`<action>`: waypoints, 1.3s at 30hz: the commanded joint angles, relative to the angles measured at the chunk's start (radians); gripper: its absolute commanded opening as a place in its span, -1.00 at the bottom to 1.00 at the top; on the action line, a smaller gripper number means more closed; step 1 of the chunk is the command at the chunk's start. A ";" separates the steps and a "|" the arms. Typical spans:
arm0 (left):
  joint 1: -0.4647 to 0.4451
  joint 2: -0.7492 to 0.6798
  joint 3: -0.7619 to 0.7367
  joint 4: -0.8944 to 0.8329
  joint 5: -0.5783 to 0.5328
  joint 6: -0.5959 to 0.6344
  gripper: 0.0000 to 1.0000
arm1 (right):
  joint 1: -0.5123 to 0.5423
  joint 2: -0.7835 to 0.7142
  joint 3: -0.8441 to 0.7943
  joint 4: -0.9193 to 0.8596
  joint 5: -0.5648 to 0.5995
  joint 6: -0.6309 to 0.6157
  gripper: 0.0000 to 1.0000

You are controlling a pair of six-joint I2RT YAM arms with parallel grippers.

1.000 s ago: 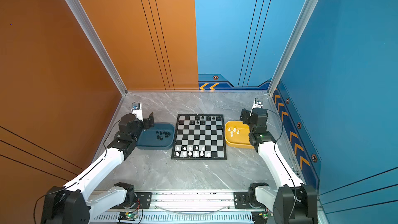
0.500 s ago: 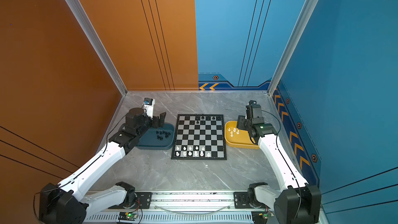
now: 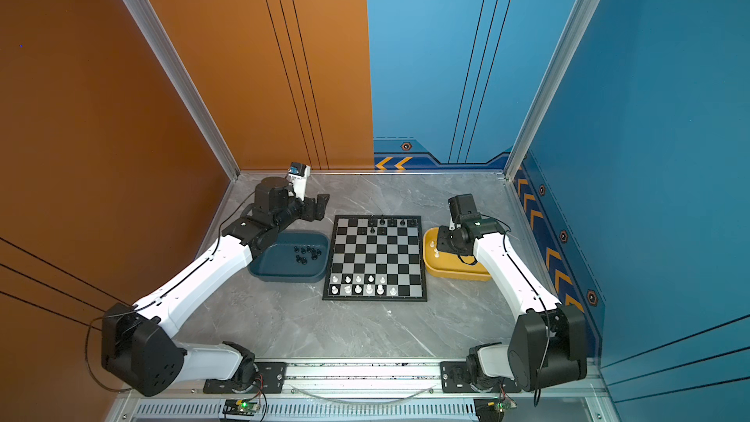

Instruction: Set up the chess pieces on the board

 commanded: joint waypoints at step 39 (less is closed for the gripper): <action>-0.052 0.007 0.054 -0.037 -0.029 0.004 0.78 | 0.061 0.366 0.223 -0.027 0.046 0.004 -0.57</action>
